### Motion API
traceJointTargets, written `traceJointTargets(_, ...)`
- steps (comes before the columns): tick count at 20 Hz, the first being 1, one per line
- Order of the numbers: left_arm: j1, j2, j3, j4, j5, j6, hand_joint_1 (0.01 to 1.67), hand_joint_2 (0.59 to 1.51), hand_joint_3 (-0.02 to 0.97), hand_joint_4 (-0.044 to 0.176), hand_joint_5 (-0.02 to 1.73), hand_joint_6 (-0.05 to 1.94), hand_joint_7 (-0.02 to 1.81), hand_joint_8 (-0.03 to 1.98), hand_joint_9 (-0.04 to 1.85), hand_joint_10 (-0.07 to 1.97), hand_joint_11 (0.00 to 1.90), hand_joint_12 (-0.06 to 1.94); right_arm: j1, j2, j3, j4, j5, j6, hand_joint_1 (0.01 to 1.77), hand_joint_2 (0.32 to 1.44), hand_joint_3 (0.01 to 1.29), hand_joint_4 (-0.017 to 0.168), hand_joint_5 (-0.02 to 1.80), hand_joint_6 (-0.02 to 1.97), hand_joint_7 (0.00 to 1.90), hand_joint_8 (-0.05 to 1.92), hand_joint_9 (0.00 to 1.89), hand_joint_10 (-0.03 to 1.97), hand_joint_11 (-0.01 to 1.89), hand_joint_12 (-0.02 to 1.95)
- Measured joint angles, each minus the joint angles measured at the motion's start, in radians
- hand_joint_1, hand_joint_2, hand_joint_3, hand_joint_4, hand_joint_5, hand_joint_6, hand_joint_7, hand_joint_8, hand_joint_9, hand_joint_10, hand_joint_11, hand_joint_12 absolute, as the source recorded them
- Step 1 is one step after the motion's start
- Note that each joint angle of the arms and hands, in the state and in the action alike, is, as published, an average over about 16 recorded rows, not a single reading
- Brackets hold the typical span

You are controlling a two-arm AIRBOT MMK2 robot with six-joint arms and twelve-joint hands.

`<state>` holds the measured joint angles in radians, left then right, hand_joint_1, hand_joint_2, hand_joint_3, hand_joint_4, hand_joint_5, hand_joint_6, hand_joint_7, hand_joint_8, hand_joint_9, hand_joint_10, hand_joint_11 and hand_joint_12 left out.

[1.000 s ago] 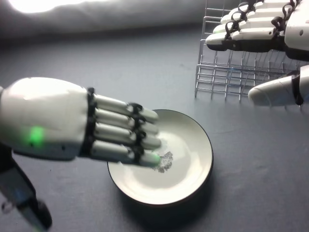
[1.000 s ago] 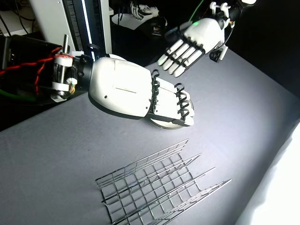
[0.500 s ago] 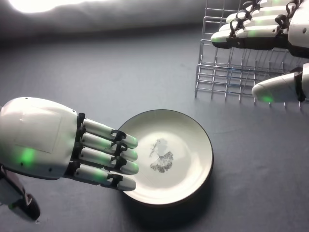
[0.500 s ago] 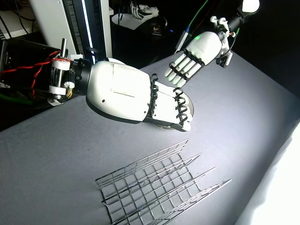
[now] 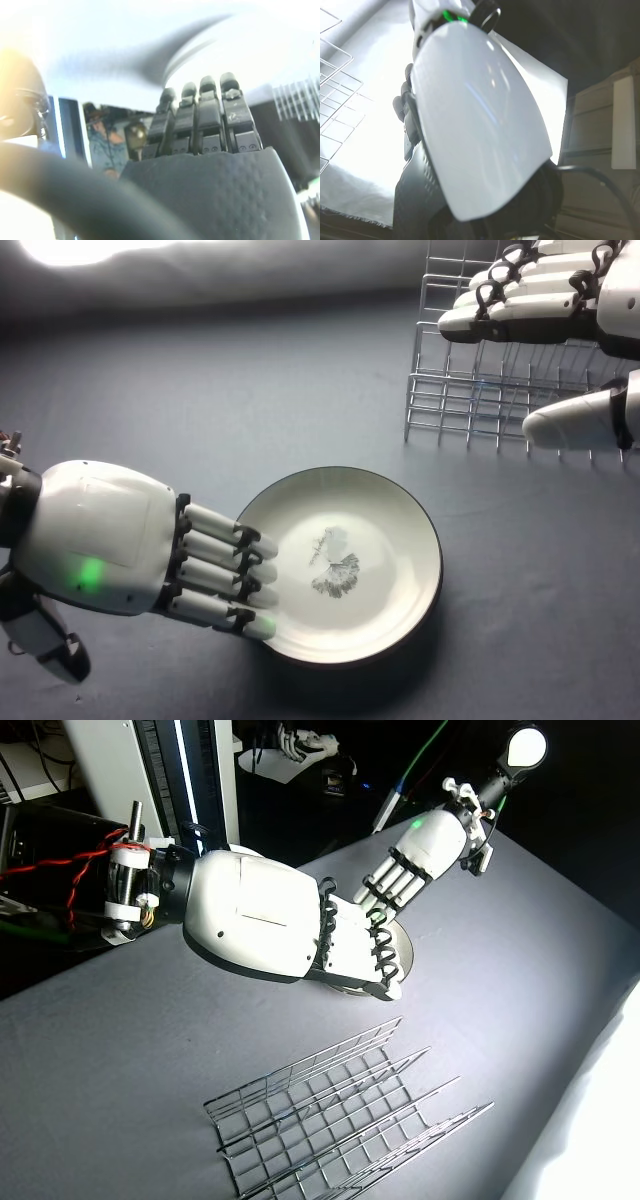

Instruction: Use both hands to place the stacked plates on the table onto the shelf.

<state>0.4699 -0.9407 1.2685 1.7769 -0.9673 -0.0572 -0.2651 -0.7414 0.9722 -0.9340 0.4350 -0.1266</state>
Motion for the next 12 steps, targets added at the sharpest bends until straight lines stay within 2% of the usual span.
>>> traceJointTargets(5, 0.01, -0.033, 0.028, 0.013, 0.031, -0.014, 0.55, 0.973, 0.019, 0.001, 0.01, 0.0, 0.02, -0.01, 0.02, 0.01, 0.02, 0.02, -0.001, 0.0, 0.0, -0.001, 0.006, -0.002, 0.02, 1.3, 0.01, -0.002, 0.15, 0.01, 0.16, 0.01, 0.14, 0.01, 0.01, 0.43)
traceJointTargets(12, 0.016, -0.068, 0.063, 0.036, 0.06, -0.038, 0.23, 1.134, 0.022, -0.001, 0.0, -0.01, 0.01, -0.01, 0.02, 0.01, 0.02, 0.02, -0.004, 0.0, 0.0, -0.002, 0.015, -0.003, 0.02, 1.3, 0.02, -0.002, 0.14, 0.02, 0.15, 0.01, 0.13, 0.01, 0.01, 0.42)
